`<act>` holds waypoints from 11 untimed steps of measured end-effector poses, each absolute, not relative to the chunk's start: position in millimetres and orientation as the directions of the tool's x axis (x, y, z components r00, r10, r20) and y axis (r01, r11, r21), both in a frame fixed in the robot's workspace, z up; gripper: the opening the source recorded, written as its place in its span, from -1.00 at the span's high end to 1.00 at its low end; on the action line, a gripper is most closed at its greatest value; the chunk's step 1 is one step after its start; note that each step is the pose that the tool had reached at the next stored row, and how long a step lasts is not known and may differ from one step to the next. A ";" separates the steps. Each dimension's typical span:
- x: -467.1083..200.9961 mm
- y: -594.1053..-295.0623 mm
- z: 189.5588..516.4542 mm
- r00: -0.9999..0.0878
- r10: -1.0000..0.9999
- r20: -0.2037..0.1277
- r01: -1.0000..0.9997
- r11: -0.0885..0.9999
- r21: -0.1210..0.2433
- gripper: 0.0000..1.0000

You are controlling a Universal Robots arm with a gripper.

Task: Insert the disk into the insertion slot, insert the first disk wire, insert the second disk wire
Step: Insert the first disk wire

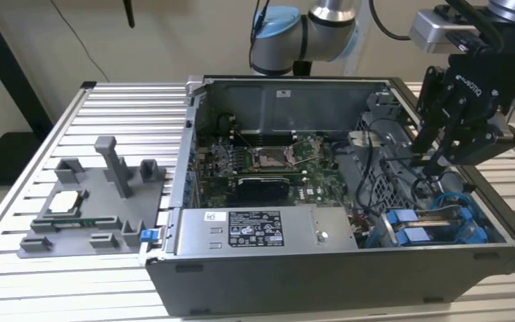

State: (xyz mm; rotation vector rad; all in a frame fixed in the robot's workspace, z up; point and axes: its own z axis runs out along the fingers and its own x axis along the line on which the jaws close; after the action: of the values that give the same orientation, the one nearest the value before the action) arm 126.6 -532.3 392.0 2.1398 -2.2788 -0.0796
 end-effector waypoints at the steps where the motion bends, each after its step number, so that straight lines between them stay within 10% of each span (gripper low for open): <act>1: 126.6 -532.2 391.1 -0.063 -0.998 -0.027 -0.997 0.062 0.047 -1.00; 11: 126.6 -532.2 387.5 -0.058 -0.995 -0.077 -0.997 0.055 0.047 -1.00</act>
State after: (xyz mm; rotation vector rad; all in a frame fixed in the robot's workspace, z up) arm 126.6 -532.2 387.5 2.1715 -2.2985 -0.1377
